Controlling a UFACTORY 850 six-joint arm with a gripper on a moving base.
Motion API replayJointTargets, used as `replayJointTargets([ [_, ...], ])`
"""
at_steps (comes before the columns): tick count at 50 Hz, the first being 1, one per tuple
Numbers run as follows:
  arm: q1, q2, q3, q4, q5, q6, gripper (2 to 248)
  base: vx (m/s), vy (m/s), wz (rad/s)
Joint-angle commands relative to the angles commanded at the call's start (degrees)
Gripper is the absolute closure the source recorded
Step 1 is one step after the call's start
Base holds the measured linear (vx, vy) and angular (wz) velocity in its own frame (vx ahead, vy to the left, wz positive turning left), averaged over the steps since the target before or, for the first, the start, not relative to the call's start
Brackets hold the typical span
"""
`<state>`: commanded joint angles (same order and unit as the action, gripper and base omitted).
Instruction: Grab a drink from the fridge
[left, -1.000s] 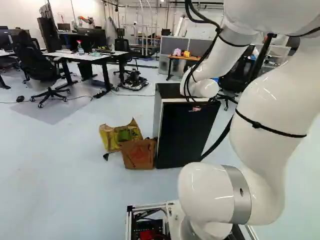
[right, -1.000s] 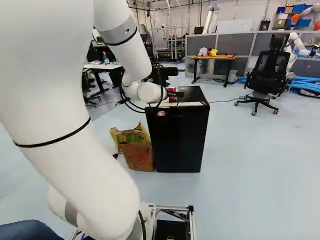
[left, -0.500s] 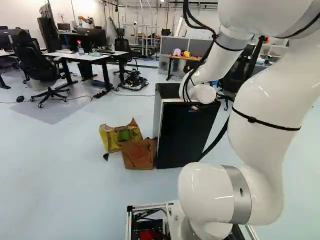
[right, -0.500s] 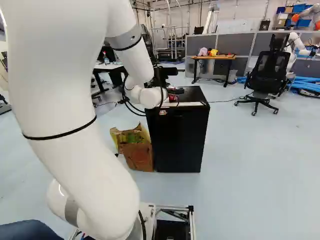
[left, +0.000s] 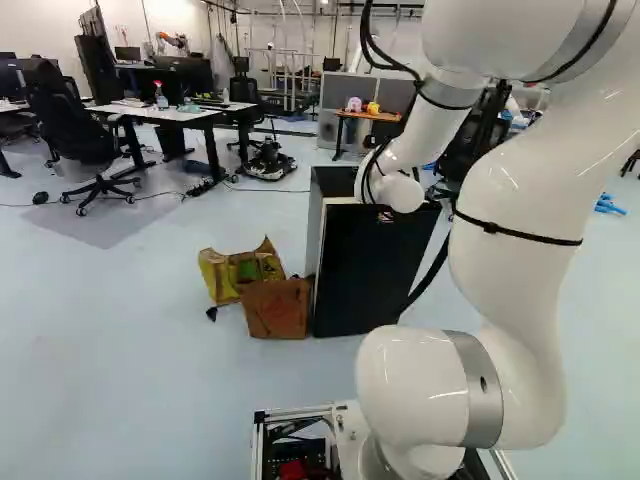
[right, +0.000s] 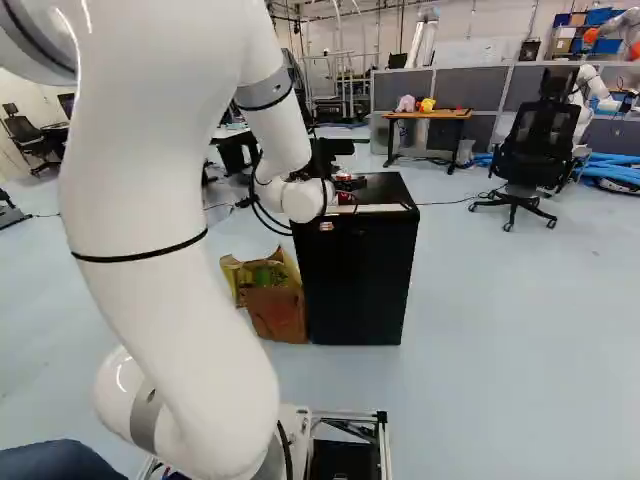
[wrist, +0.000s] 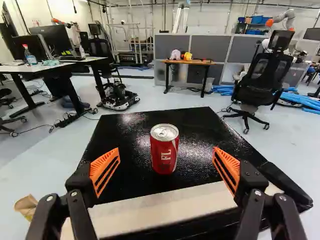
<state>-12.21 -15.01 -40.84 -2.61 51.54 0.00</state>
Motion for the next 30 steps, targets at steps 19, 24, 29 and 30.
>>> replayJointTargets([
  [19,0.3,-4.5,-2.7,0.0,2.9,0.0,3,0.000,0.000,0.000],
  [24,0.4,-5.7,-3.3,0.0,4.1,0.0,3,0.000,0.000,0.000],
  [29,0.4,-6.8,-4.0,0.0,5.4,0.0,3,0.000,0.000,0.000],
  [30,0.4,-7.0,-4.1,0.0,5.7,0.0,3,0.000,0.000,0.000],
])
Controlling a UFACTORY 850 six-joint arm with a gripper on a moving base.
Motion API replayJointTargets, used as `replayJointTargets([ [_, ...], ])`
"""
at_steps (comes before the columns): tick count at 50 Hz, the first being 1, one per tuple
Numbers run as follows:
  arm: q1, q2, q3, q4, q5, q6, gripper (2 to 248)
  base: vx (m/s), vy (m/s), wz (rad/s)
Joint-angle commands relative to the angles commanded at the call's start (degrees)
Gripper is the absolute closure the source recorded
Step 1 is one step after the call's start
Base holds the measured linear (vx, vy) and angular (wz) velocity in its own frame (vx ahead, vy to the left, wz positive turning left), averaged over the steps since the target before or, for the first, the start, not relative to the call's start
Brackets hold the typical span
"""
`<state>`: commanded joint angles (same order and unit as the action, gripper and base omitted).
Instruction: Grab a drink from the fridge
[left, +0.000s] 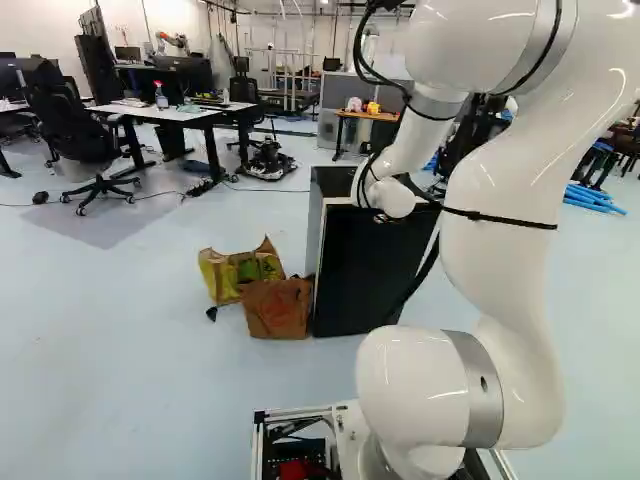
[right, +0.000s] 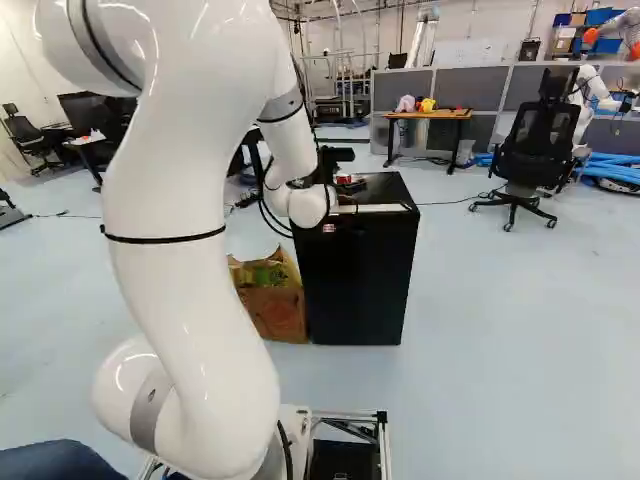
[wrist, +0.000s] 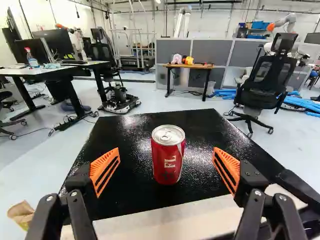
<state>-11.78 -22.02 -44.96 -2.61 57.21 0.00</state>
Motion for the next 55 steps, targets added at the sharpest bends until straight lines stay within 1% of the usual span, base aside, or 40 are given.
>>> replayJointTargets([
  [20,0.1,-4.2,-2.4,0.0,4.5,0.0,3,0.000,0.000,0.000],
  [33,0.1,-6.8,-3.8,0.0,4.9,0.0,3,0.000,0.000,0.000],
  [55,-0.2,-8.1,-5.5,0.0,4.9,0.0,3,0.000,0.000,0.000],
])
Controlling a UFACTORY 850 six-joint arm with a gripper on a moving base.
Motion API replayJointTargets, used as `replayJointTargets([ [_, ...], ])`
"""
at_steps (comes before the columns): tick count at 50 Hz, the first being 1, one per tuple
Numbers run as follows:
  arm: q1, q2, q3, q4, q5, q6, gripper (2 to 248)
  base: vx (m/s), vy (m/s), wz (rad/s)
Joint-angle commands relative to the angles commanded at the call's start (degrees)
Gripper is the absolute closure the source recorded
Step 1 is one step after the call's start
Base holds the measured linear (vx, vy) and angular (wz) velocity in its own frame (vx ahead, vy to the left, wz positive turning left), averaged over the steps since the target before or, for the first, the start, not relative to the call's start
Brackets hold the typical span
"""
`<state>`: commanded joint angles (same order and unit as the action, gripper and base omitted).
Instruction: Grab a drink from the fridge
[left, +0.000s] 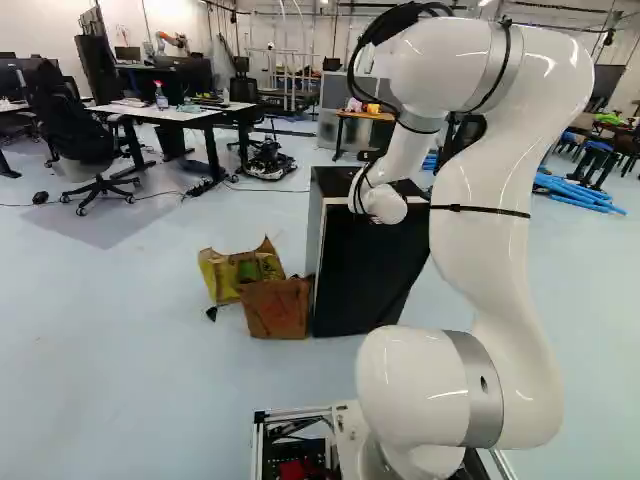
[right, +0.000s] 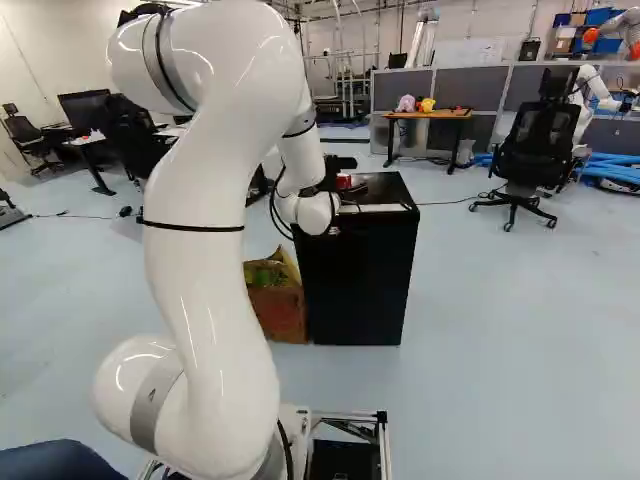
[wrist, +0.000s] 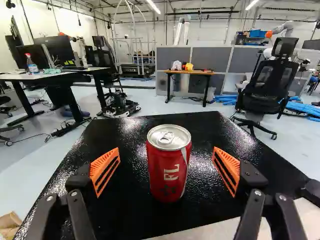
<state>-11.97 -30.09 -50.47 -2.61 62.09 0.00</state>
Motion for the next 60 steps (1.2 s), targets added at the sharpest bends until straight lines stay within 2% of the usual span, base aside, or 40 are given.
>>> replayJointTargets([
  [26,-0.2,-0.8,-1.1,0.0,0.0,0.0,3,0.000,0.000,0.000],
  [27,-0.2,-0.8,-1.1,0.0,0.0,0.0,12,0.000,0.000,0.000],
  [31,-0.2,-0.8,-1.1,0.0,0.0,0.0,12,0.000,0.000,0.000],
  [32,-0.2,-0.8,-1.1,0.0,0.0,0.0,49,0.000,0.000,0.000],
  [37,-0.2,-0.8,-1.1,0.0,0.0,0.0,49,0.000,0.000,0.000],
  [38,-0.2,-0.8,-1.1,0.0,0.0,0.0,87,0.000,0.000,0.000],
  [42,-0.2,-0.8,-1.1,0.0,0.0,0.0,87,0.000,0.000,0.000],
  [43,-0.2,-0.8,-1.1,0.0,0.0,0.0,125,0.000,0.000,0.000],
  [47,-0.2,-0.8,-1.1,0.0,0.0,0.0,125,0.000,0.000,0.000],
  [48,-0.2,-0.8,-1.1,0.0,0.0,0.0,150,0.000,0.000,0.000],
  [60,-0.2,-0.5,-1.1,0.0,0.0,0.0,150,0.000,0.000,0.000],
])
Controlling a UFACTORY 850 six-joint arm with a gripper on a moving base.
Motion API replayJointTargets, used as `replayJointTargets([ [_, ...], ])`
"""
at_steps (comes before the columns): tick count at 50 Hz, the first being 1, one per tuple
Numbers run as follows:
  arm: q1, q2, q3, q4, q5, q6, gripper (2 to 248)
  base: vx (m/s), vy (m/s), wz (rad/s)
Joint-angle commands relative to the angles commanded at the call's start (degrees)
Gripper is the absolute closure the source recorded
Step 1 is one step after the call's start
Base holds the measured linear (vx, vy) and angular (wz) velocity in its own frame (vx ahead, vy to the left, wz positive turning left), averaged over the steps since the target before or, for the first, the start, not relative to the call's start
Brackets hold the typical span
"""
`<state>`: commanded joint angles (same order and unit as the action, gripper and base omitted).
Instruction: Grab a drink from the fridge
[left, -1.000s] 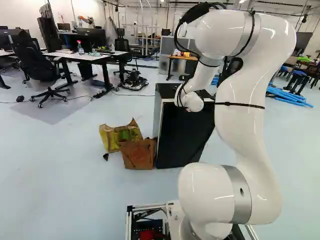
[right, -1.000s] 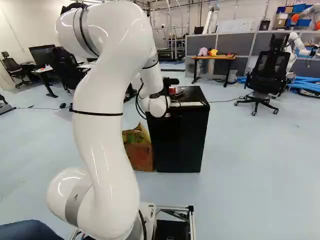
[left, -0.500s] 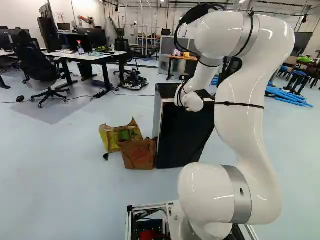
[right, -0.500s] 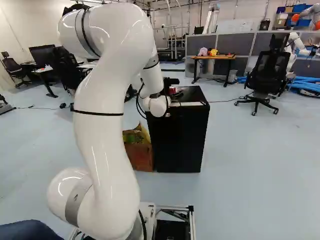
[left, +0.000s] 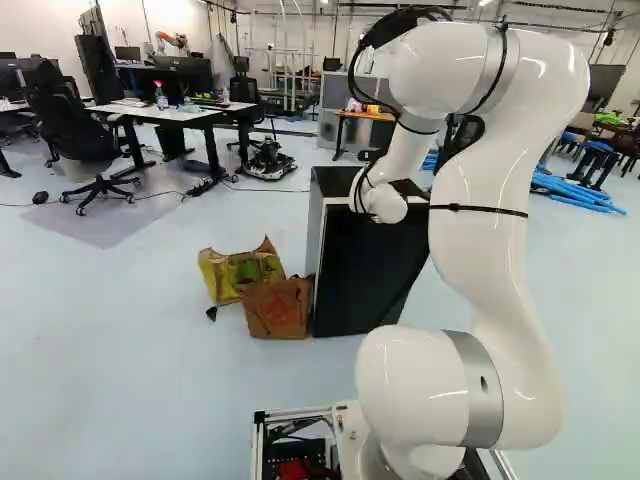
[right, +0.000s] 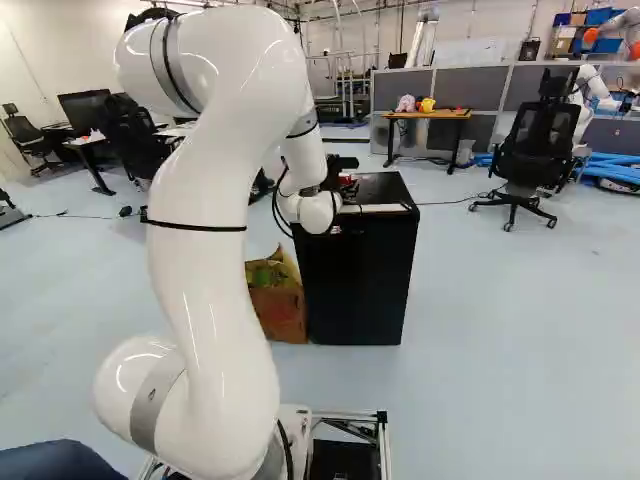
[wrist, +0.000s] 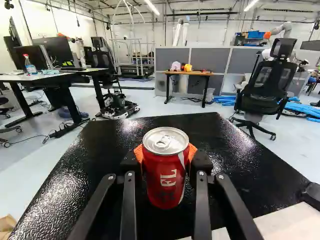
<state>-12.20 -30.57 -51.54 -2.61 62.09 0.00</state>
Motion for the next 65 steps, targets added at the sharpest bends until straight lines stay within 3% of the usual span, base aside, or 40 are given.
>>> replayJointTargets([
  [44,0.0,3.2,0.3,0.0,0.0,0.0,150,0.000,0.000,0.000],
  [65,0.7,5.4,2.6,0.1,-0.6,0.0,150,0.000,0.000,0.000],
])
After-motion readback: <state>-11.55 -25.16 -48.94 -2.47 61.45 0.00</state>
